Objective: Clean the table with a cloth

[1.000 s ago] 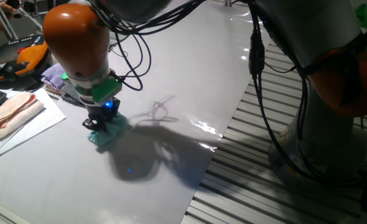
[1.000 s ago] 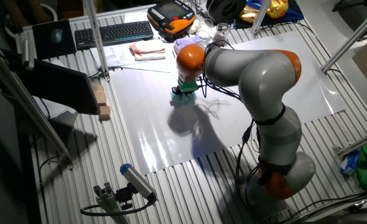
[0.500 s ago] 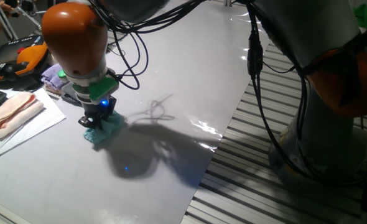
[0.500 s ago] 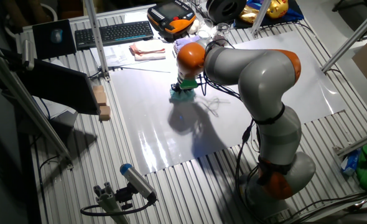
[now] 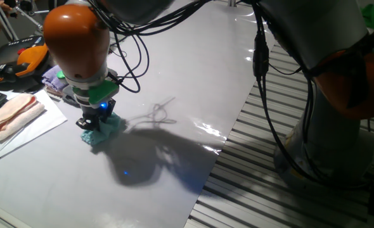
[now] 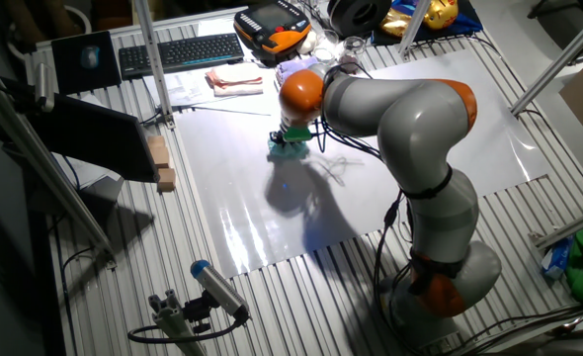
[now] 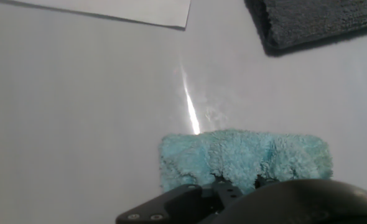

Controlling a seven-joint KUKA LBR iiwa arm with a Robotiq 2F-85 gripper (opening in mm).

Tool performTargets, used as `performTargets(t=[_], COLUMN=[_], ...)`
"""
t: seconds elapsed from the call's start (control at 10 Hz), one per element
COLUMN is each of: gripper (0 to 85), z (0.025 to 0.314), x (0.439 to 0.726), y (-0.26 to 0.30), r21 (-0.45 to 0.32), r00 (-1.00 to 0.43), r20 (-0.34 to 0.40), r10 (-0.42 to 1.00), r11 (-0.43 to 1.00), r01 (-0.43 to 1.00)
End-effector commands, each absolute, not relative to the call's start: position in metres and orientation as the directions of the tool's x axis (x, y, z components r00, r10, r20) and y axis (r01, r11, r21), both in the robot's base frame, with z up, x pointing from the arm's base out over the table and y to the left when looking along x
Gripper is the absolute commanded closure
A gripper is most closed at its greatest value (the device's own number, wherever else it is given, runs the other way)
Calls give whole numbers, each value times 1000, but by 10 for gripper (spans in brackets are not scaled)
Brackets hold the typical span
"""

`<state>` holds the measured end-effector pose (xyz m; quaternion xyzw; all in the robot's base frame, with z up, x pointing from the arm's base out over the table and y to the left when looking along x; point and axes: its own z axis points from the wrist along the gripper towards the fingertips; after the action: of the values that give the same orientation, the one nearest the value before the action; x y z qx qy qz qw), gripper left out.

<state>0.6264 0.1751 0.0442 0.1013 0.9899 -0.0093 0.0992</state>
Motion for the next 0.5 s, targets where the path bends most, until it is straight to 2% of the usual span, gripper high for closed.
performTargets(t=[0.0,0.4], gripper=[850,850], z=[44,37], x=[628,632], y=[175,192], r21=[7,42], r00=[-959,-950], r20=[-197,-191], r10=[203,247], r11=[979,969], r01=[206,244])
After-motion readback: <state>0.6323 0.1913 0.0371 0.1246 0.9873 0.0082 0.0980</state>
